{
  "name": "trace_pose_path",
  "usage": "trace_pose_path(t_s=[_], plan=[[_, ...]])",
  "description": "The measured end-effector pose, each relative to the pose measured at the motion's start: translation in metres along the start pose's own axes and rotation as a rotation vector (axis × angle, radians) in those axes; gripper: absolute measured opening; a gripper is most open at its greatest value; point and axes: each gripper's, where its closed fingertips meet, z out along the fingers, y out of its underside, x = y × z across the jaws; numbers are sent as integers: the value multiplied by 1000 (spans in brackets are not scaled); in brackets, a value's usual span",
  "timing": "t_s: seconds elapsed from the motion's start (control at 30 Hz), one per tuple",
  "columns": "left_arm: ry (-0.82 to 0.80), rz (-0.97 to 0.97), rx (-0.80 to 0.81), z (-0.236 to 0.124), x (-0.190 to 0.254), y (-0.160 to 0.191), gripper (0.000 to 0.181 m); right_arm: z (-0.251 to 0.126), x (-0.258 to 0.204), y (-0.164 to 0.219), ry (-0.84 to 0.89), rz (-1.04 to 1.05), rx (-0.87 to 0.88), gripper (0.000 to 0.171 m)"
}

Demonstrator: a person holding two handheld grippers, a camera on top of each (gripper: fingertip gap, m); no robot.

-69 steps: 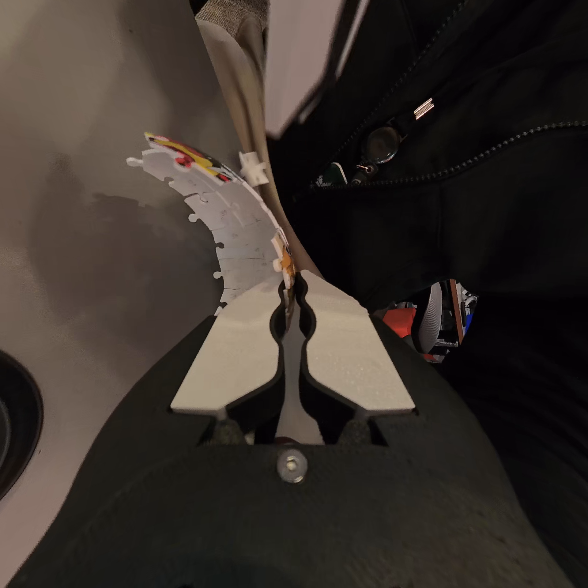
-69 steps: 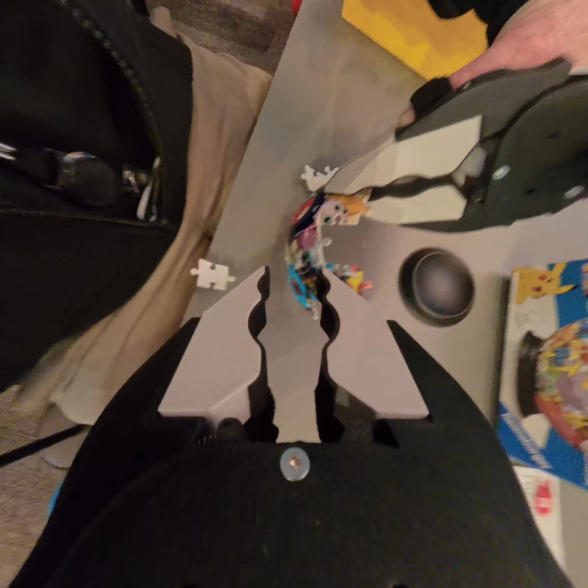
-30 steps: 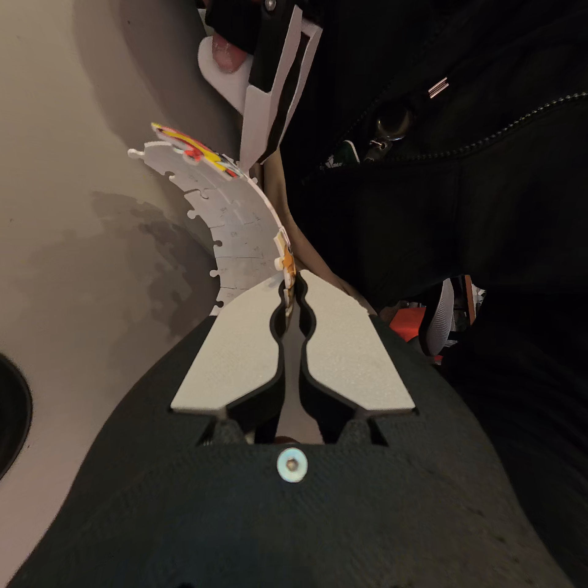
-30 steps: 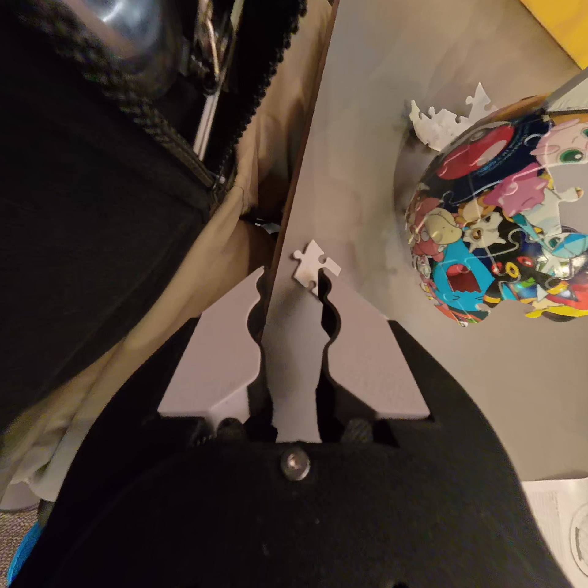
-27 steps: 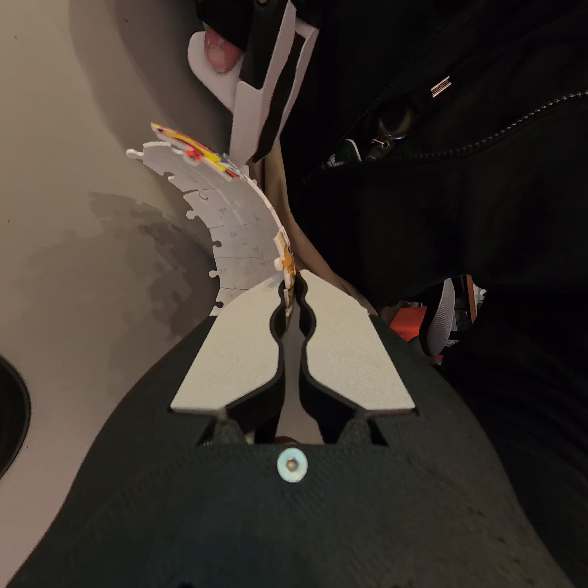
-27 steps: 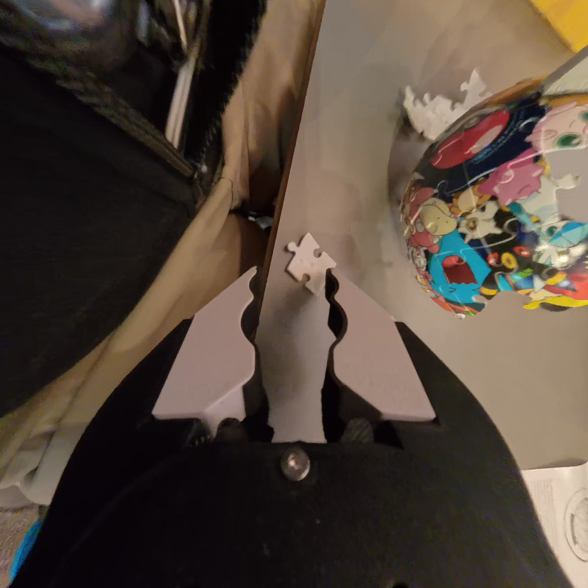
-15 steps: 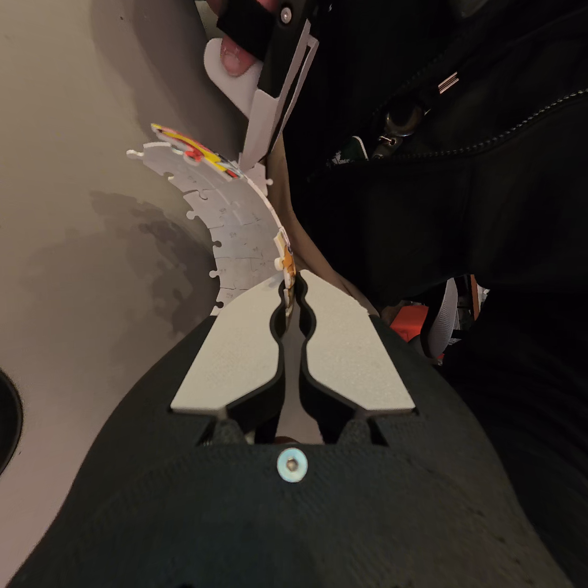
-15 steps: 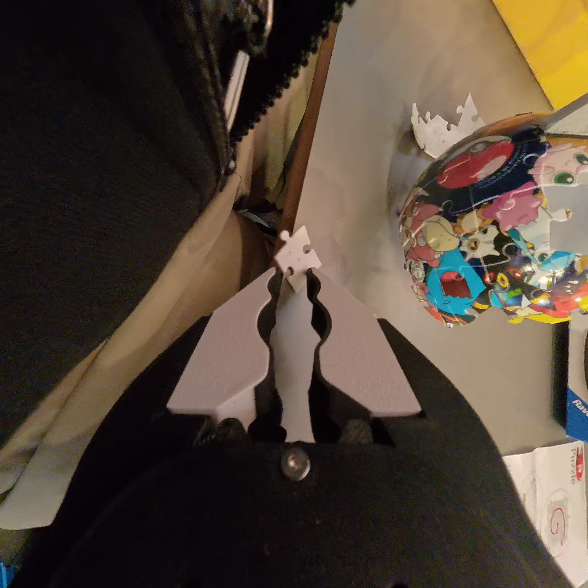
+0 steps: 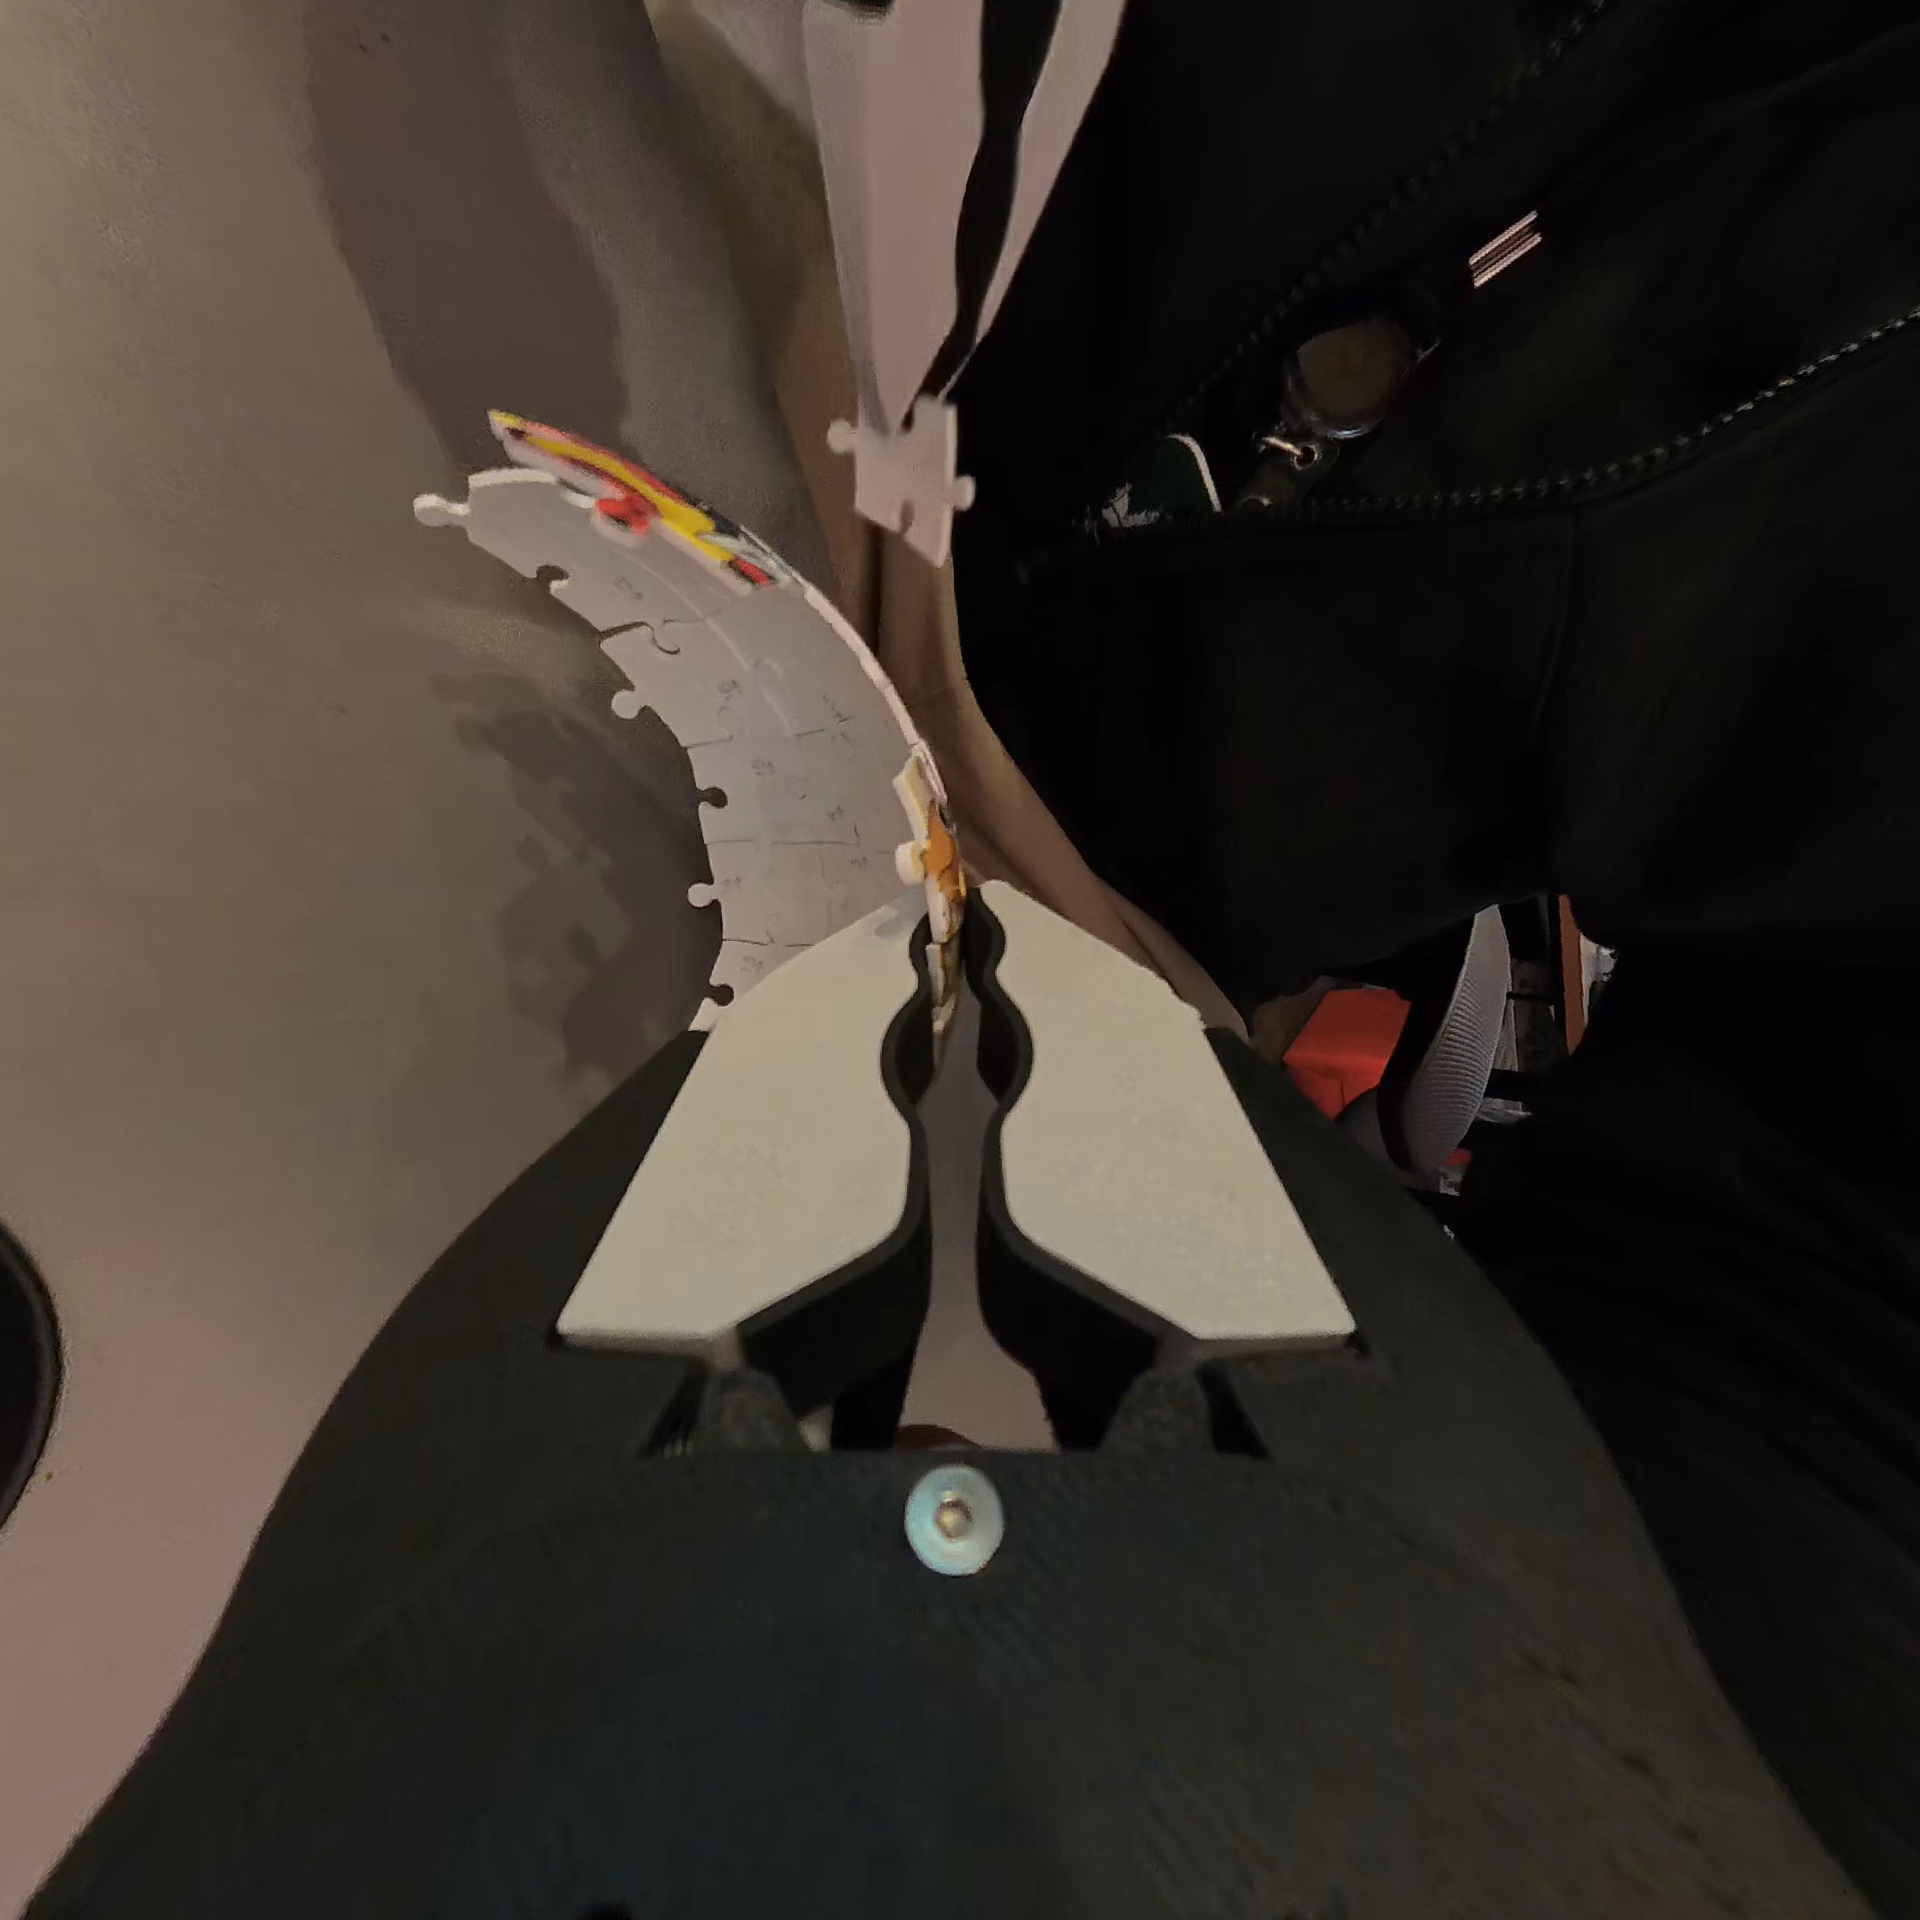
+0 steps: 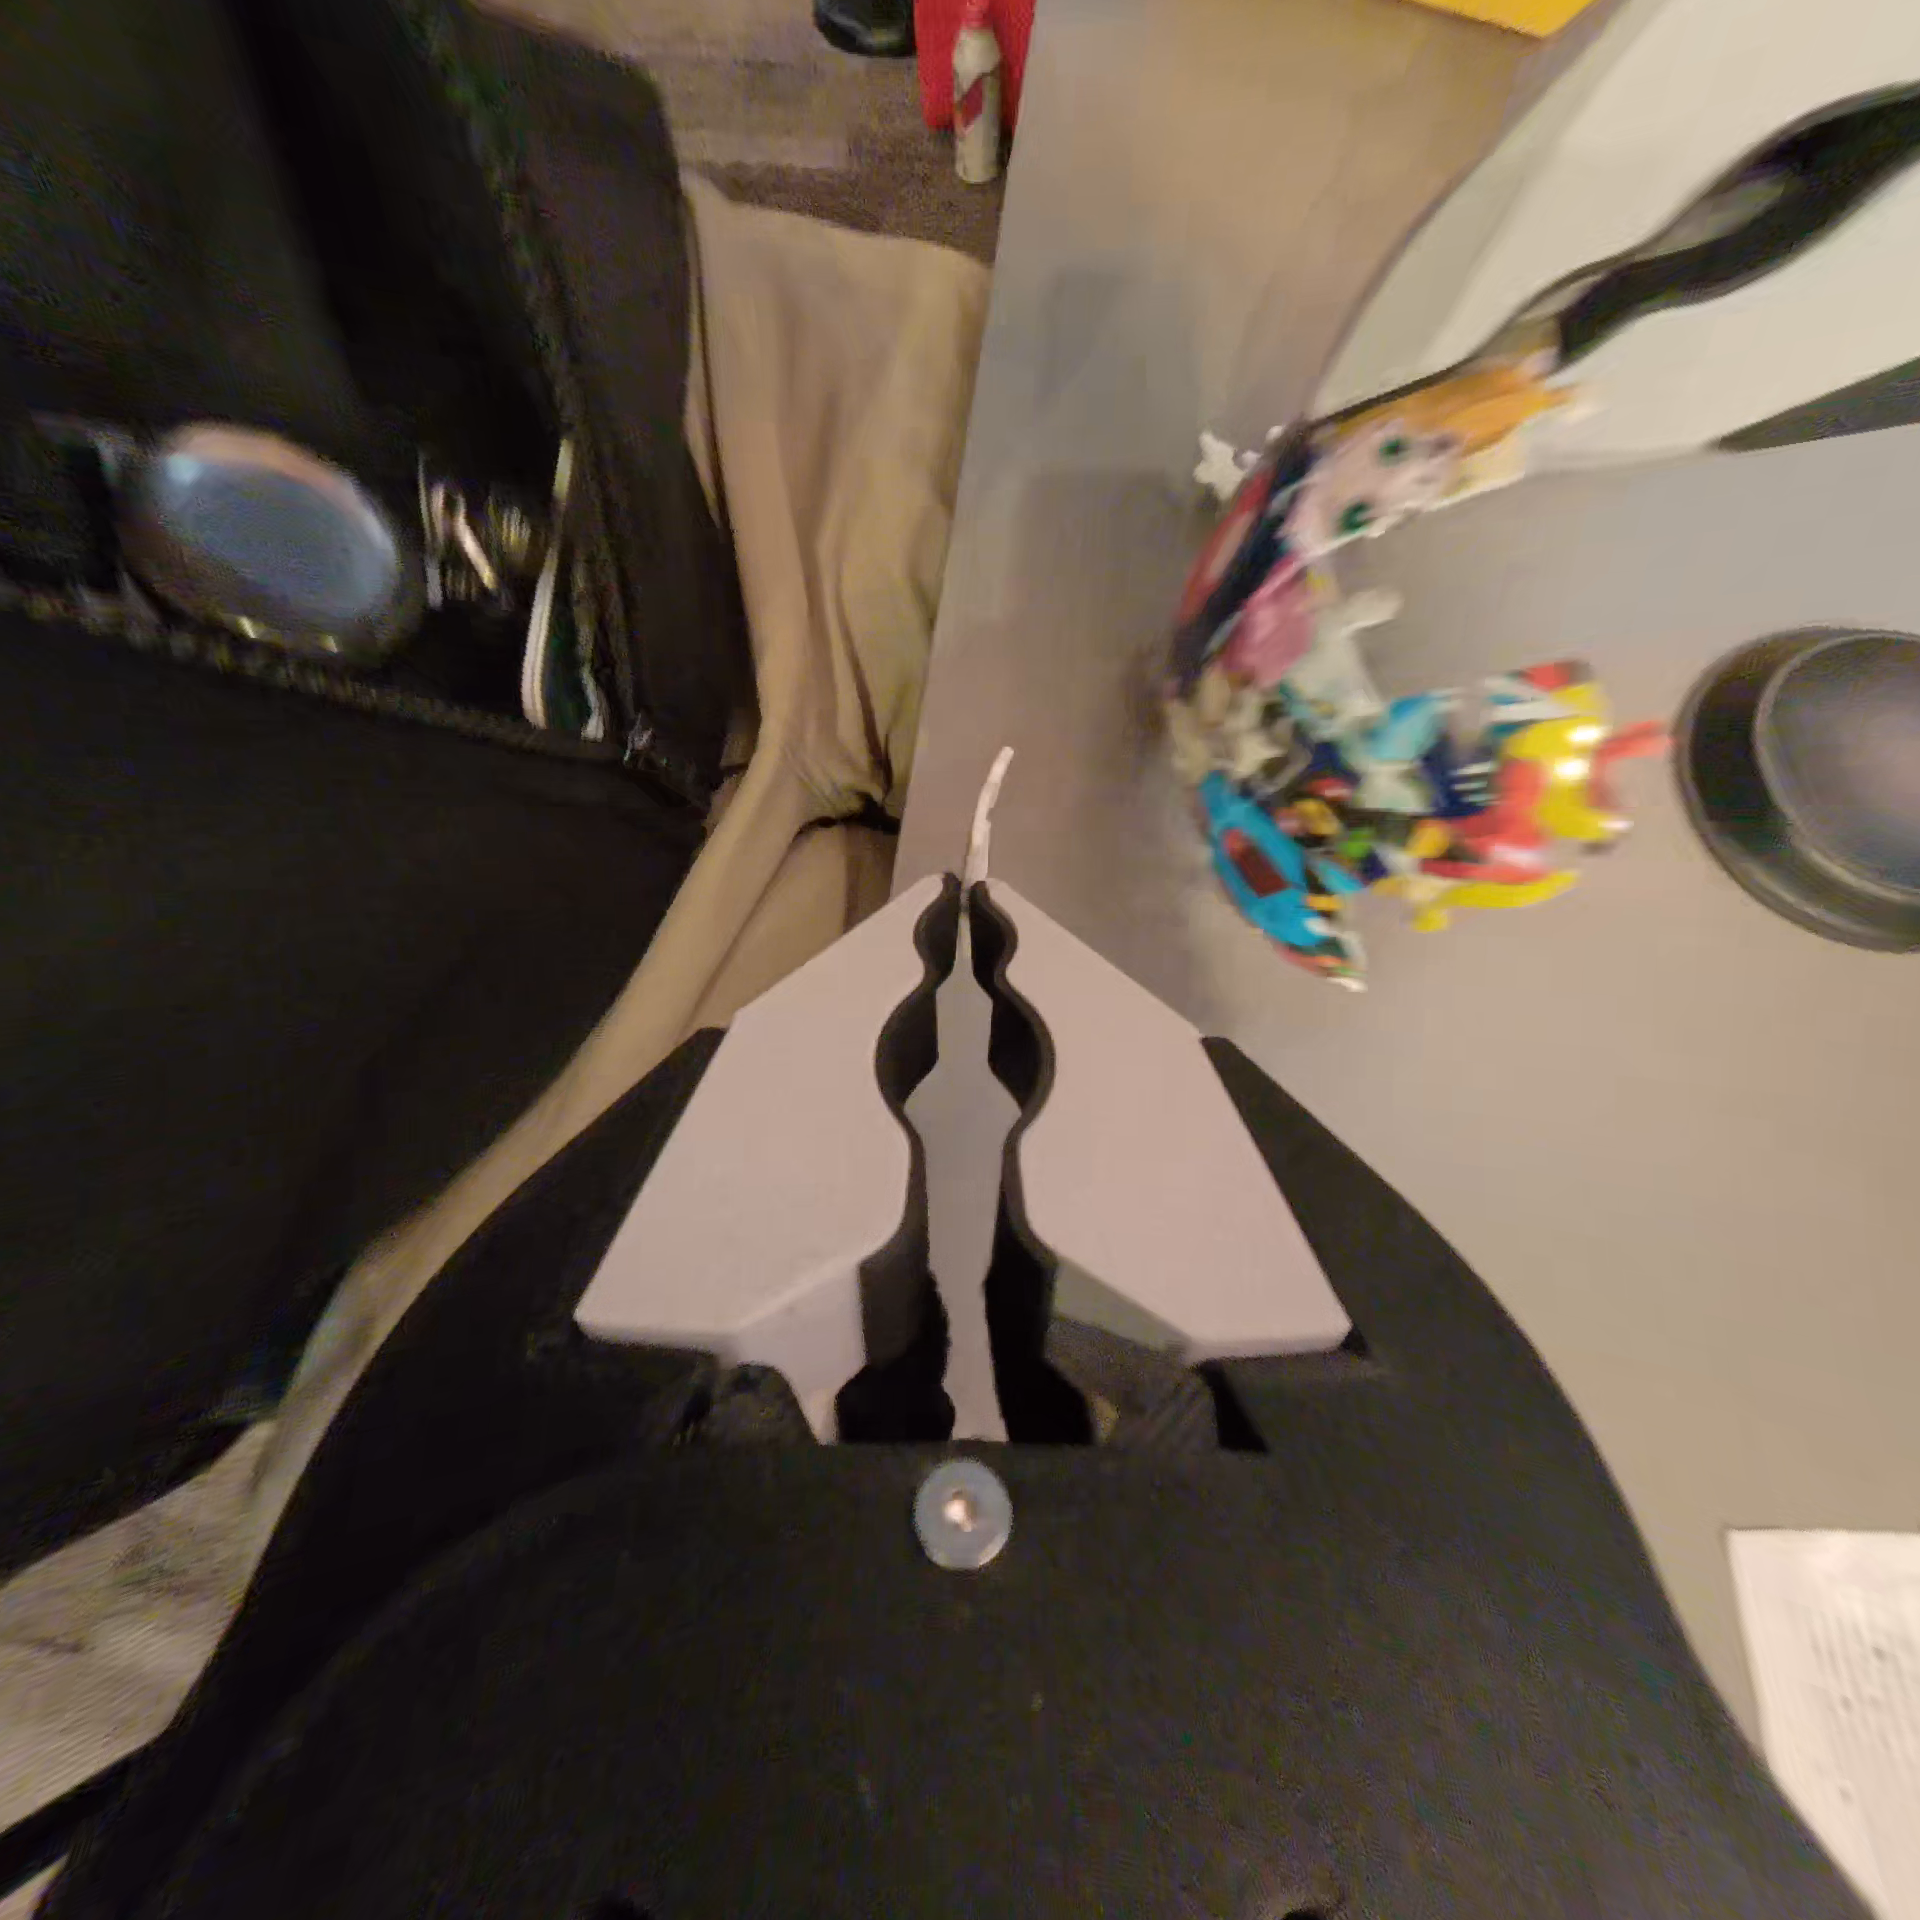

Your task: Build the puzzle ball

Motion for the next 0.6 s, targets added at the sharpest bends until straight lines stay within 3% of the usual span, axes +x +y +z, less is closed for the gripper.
trace_pose_path(t_s=[0.23, 0.6], plan=[[4, -15, -34, -1, 0, -1, 3, -47, 42, -45, -221, 29, -136, 0], [51, -2, -59, -1, -1, -3, 3, -22, 54, -43, -389, -90, -362, 0]])
